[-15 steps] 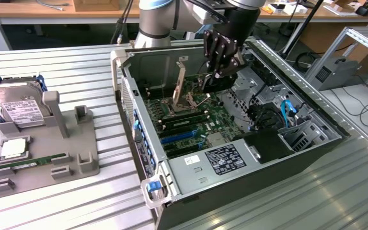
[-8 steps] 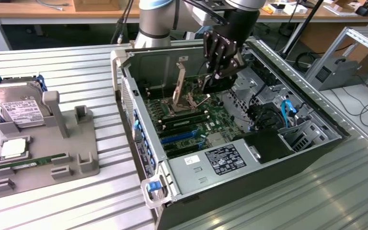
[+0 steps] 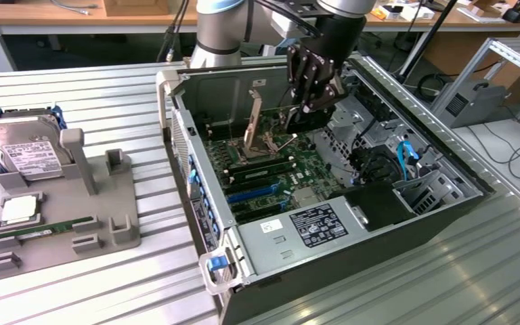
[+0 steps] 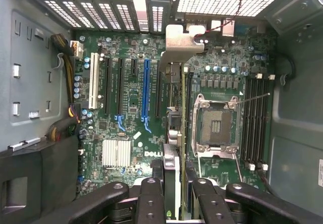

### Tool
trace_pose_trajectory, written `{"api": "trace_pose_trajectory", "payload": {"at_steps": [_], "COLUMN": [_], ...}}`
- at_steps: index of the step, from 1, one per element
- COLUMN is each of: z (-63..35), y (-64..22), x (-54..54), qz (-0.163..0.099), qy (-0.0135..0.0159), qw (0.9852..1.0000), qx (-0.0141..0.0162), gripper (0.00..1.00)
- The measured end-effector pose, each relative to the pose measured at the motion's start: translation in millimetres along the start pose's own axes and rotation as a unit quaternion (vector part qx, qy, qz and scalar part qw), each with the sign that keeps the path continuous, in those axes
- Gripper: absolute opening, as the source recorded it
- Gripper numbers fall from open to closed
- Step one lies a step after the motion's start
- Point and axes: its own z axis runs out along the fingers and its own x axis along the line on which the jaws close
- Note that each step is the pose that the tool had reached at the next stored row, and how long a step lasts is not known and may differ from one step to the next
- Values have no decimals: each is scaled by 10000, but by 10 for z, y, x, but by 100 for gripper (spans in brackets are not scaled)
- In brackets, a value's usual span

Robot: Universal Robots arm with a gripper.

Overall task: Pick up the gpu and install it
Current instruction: 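Insert the gpu into the slot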

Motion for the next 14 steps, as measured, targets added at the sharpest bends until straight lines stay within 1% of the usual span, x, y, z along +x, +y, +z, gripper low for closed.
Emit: {"api": "trace_pose_trajectory", "payload": {"at_steps": [14], "z": [47], "y": [-1], "x": [8], "qz": [0], "qy": [0], "qw": [10000], "qx": [0], "gripper": [27]}}
